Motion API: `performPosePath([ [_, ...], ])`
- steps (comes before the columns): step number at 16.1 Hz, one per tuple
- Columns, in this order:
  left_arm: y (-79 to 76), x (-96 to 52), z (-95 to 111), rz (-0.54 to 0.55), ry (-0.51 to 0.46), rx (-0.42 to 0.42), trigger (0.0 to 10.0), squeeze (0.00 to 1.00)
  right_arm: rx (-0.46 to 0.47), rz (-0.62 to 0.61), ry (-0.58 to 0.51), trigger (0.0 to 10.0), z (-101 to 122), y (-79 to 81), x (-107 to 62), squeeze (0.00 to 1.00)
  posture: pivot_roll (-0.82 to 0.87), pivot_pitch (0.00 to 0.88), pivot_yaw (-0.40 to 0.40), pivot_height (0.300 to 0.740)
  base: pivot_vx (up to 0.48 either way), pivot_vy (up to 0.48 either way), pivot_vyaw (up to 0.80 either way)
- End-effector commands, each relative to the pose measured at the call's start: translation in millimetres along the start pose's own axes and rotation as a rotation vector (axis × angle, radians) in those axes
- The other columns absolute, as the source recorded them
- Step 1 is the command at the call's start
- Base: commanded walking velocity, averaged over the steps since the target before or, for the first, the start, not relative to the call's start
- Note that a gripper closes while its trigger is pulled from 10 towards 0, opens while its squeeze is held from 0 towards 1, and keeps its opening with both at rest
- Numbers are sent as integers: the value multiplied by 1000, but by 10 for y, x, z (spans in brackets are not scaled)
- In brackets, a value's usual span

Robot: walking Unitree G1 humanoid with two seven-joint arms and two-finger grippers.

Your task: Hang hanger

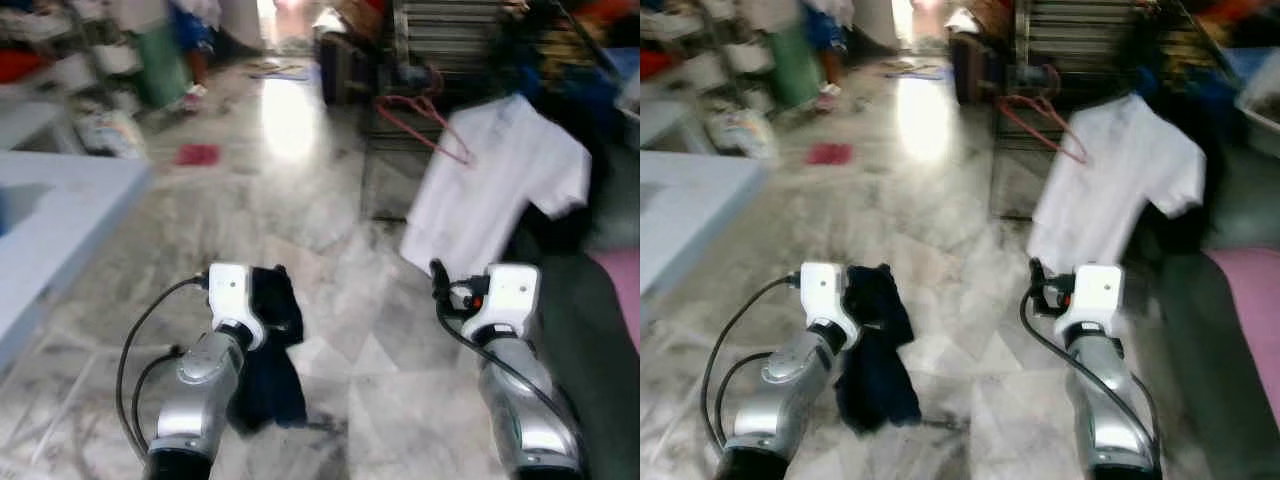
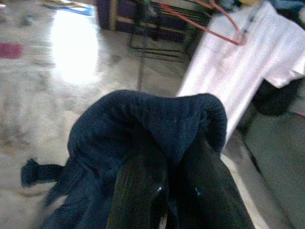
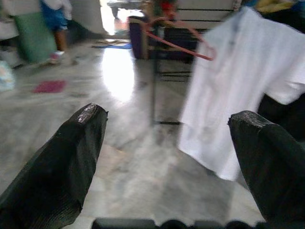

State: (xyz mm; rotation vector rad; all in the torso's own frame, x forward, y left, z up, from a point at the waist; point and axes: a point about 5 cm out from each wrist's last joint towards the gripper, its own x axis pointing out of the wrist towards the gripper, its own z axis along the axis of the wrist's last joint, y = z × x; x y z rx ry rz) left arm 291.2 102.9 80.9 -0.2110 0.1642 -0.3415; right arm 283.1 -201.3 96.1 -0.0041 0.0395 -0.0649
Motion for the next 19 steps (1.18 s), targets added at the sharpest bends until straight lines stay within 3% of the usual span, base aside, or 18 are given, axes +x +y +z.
performPosePath([
  [1,20,-26,78,-5,-52,29,10000,0,9,11,-15,10000,42,53,16,0,-31,0,20,740,0,0,0],
  [6,141,-157,52,56,-77,59,10000,0,8,53,13,10000,-18,141,-13,0,11,0,-26,740,0,0,0],
  [10,204,-298,8,144,-107,39,10000,0,-21,143,23,10000,20,256,98,0,59,0,-94,740,0,0,0],
  [13,206,-319,14,146,-113,51,10000,0,-26,152,23,10000,35,270,147,0,78,0,-113,740,0,0,0],
  [17,347,-259,151,159,-142,108,10000,0,-27,209,6,10000,42,508,227,0,99,0,-109,740,0,0,0],
  [19,380,-271,201,176,-161,114,10000,0,-14,209,0,10000,40,547,214,0,99,0,-105,740,0,0,0],
])
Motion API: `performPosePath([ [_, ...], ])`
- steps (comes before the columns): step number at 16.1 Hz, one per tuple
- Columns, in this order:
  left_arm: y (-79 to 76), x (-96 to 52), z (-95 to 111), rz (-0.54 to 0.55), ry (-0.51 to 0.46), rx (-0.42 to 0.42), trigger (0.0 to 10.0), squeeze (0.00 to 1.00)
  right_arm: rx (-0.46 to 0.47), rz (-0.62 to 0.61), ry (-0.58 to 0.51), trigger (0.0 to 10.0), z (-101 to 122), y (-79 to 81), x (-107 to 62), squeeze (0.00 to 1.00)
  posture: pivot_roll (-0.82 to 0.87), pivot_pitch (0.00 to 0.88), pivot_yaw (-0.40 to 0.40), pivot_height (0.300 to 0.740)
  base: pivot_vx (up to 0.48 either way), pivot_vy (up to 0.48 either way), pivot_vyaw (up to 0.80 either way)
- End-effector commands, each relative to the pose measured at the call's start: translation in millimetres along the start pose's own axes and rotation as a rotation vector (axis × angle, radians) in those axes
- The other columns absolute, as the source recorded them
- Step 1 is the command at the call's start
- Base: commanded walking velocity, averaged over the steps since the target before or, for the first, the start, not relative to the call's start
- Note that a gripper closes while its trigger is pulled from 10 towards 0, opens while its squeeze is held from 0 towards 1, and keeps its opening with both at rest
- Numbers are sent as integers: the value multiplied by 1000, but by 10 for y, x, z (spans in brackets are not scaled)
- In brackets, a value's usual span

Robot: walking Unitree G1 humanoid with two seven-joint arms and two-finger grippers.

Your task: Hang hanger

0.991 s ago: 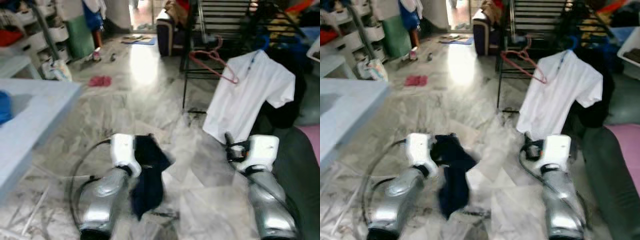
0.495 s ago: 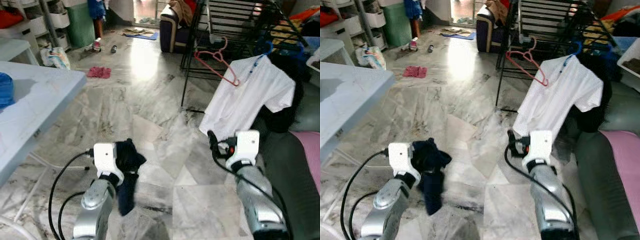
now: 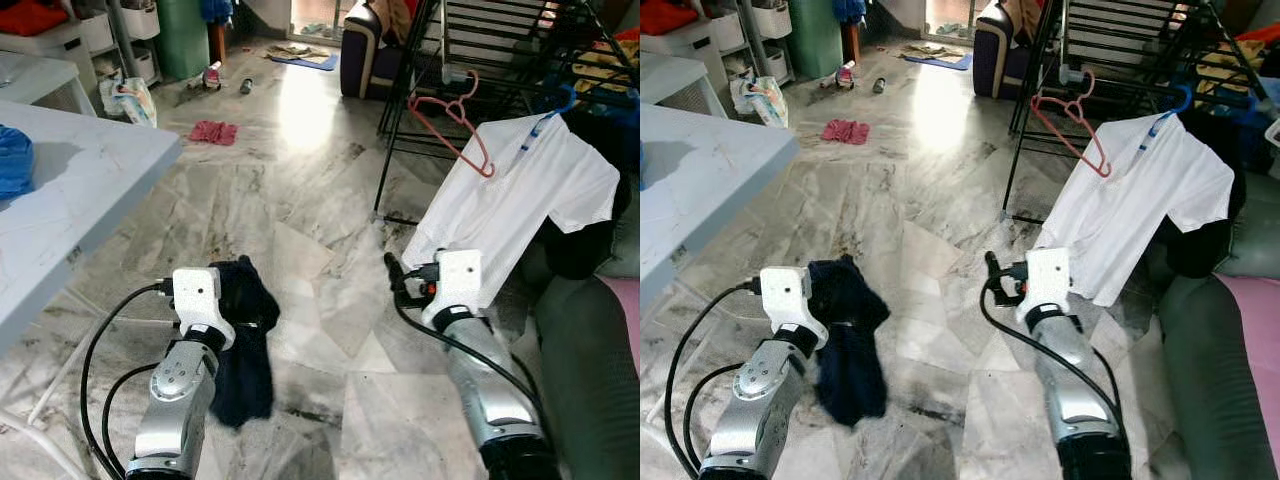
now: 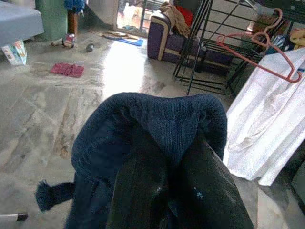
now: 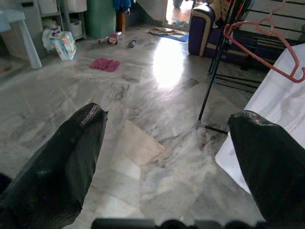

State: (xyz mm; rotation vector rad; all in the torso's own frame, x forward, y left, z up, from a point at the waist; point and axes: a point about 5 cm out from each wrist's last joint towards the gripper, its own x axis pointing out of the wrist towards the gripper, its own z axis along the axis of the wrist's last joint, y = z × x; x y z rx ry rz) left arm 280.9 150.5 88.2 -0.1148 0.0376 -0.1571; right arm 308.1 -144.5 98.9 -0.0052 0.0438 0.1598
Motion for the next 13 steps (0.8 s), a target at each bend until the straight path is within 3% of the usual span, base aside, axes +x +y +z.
performPosePath([
  [1,19,1,83,9,-42,6,10000,0,-3,-30,-11,10000,1,-42,-13,0,93,0,-98,740,0,0,0],
  [3,50,-16,77,24,-39,-16,10000,0,-17,-81,-28,10000,24,-145,-47,0,77,0,-78,740,0,0,-222],
  [9,4,7,-3,-58,1,-16,10000,0,-16,-191,-13,10000,-105,-329,-196,0,41,0,-36,740,82,0,-775],
  [13,15,73,61,-68,-16,-19,10000,0,-8,-186,-42,10000,-32,-256,-154,0,31,0,-26,740,281,0,-800],
])
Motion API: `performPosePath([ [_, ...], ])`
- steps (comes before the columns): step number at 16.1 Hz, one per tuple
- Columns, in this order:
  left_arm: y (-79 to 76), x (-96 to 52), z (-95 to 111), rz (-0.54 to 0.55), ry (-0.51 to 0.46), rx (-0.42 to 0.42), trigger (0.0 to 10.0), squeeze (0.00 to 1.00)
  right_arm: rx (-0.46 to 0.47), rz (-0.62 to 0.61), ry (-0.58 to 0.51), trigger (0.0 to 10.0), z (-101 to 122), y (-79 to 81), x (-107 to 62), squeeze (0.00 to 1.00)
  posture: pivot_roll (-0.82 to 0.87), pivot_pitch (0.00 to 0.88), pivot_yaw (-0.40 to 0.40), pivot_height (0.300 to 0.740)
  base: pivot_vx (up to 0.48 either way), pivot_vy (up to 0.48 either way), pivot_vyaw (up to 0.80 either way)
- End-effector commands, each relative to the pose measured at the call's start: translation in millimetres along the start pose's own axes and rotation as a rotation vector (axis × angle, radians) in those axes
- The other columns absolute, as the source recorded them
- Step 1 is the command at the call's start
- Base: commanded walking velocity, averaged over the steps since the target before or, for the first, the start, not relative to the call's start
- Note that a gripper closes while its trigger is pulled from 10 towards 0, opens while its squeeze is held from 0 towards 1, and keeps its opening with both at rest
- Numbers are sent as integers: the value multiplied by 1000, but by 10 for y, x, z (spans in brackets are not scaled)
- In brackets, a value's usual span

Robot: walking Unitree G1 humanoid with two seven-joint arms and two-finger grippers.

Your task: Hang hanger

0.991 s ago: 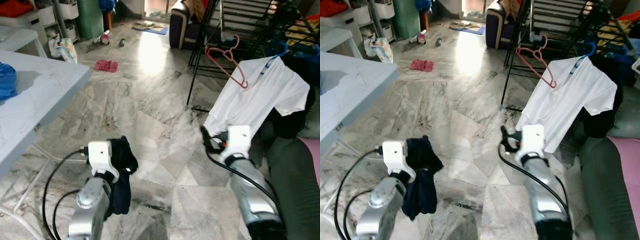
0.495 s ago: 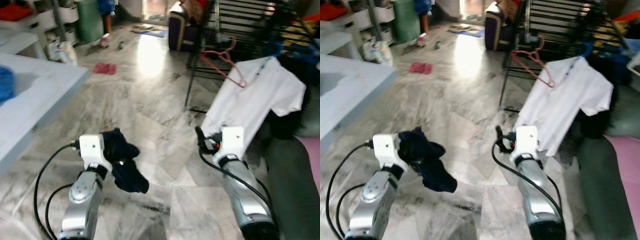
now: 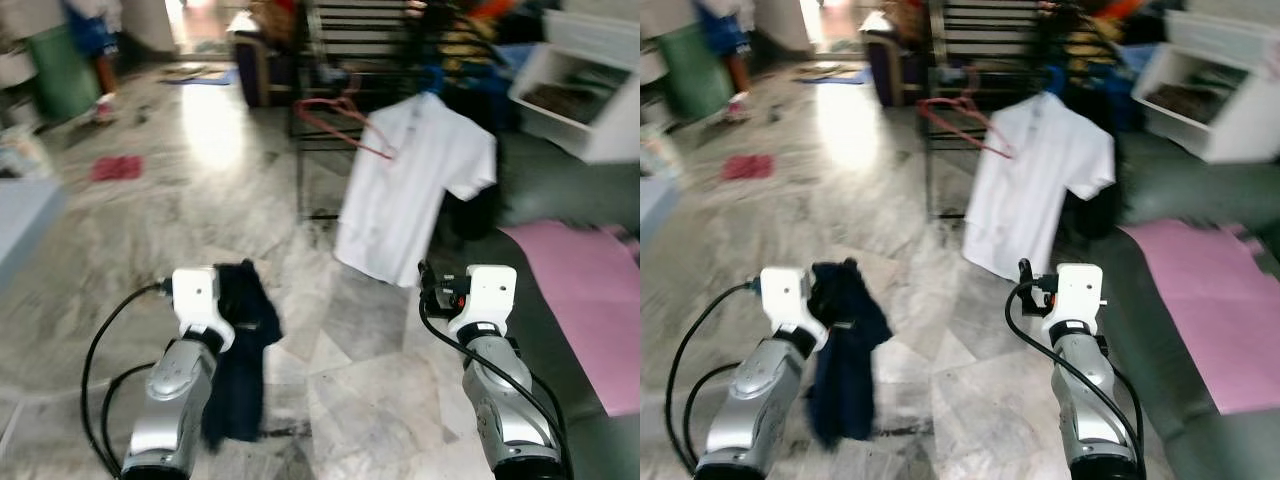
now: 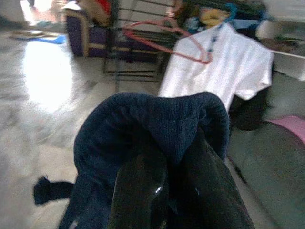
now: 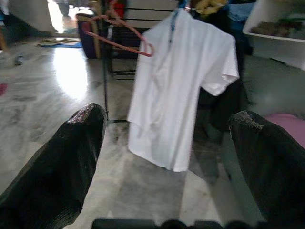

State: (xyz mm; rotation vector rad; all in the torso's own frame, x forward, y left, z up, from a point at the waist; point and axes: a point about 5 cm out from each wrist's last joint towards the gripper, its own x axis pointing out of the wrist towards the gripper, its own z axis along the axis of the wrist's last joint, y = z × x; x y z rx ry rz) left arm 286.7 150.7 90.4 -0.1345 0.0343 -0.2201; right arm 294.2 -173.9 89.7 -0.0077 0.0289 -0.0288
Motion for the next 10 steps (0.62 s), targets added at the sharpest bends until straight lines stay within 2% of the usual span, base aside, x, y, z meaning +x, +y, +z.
performPosePath([
  [1,9,24,44,-7,-20,4,10000,0,-13,18,-38,10000,84,41,26,0,31,0,-26,740,296,0,-800],
  [3,25,32,58,5,-24,3,10000,0,-23,33,-37,10000,83,43,16,0,30,0,-37,740,317,0,-200],
  [9,10,-31,16,3,-9,-6,10000,0,-32,58,-27,10000,71,85,6,0,35,0,-50,740,368,298,0],
  [10,-6,-39,12,-1,-7,-12,10000,0,-34,62,-29,10000,77,91,2,0,30,0,-48,740,420,0,0],
])
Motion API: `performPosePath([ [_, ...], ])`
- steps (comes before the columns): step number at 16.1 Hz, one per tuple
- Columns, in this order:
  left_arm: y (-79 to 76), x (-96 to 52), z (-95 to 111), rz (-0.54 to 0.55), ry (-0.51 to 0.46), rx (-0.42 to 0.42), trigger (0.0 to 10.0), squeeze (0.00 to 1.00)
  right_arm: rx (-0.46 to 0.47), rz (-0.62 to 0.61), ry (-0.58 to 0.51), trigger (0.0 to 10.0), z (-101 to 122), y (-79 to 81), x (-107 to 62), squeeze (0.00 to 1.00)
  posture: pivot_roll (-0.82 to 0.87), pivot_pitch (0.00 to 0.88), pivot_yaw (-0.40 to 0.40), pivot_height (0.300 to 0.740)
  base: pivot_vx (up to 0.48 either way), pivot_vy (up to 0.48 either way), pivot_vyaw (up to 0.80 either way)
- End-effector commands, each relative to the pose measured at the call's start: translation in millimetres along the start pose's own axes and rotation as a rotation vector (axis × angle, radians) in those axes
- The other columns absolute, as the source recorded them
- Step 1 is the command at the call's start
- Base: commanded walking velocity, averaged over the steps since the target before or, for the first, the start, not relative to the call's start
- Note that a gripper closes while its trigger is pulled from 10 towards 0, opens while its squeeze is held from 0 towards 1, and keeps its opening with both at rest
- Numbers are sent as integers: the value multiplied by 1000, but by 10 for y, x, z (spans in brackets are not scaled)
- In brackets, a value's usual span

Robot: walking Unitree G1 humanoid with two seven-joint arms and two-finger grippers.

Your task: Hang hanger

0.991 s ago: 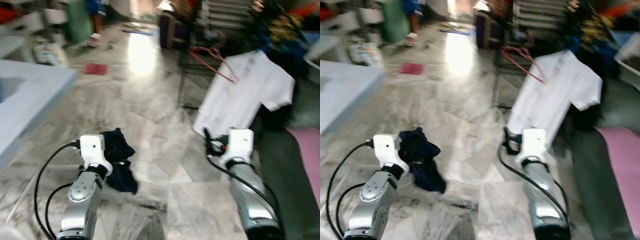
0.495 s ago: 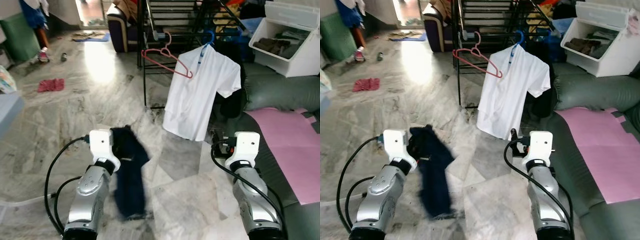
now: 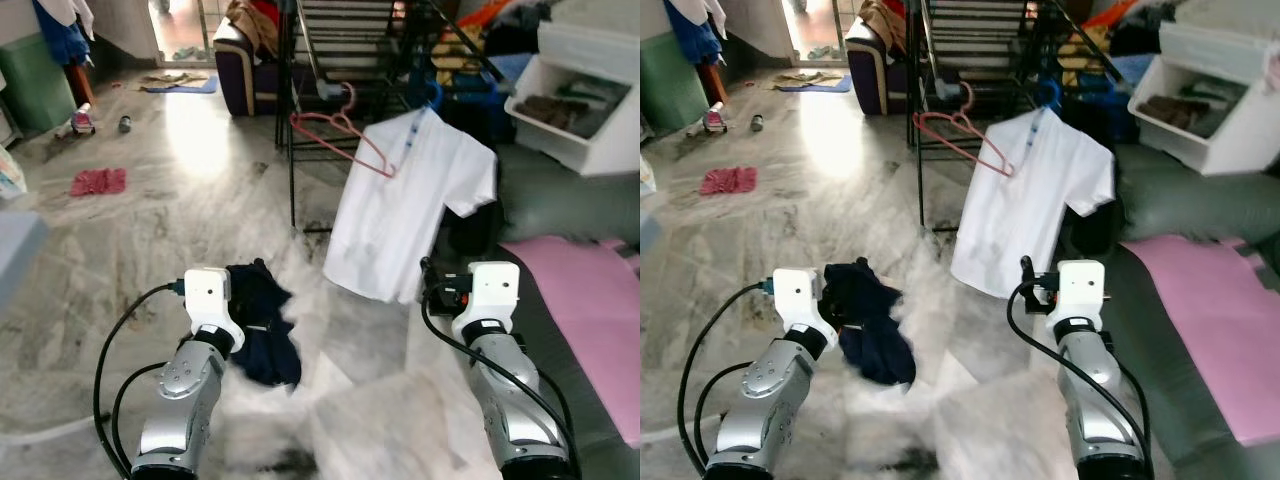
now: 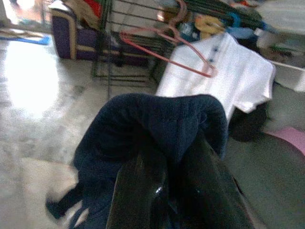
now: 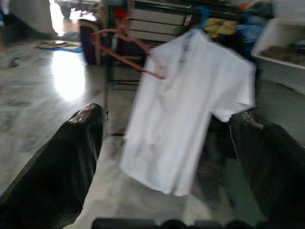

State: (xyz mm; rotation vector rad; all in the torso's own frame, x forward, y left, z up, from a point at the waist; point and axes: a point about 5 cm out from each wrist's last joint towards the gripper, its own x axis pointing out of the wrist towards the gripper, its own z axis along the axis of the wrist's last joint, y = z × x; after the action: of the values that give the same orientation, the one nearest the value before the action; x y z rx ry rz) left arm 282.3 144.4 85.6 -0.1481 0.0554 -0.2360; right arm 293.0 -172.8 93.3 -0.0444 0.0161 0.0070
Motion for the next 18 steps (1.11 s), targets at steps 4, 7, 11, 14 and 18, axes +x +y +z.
performPosePath([
  [4,-29,-2,70,-16,-36,5,10000,0,-2,19,-17,10000,57,51,20,0,20,0,-43,740,460,0,0],
  [7,-66,-1,39,-23,-23,-9,10000,0,-2,18,-16,10000,55,61,-15,0,4,0,-42,740,480,0,0],
  [11,-122,21,21,-36,-17,-10,10000,0,-16,20,-18,10000,75,37,-6,0,-4,0,-43,740,480,0,0],
  [14,-130,26,14,-41,-11,-8,10000,0,-22,16,-23,10000,100,12,12,0,-7,0,-43,740,480,0,0],
  [18,-107,34,-17,-16,8,-8,10000,0,-25,17,-22,10000,100,10,9,0,-12,0,-39,740,459,0,0],
])
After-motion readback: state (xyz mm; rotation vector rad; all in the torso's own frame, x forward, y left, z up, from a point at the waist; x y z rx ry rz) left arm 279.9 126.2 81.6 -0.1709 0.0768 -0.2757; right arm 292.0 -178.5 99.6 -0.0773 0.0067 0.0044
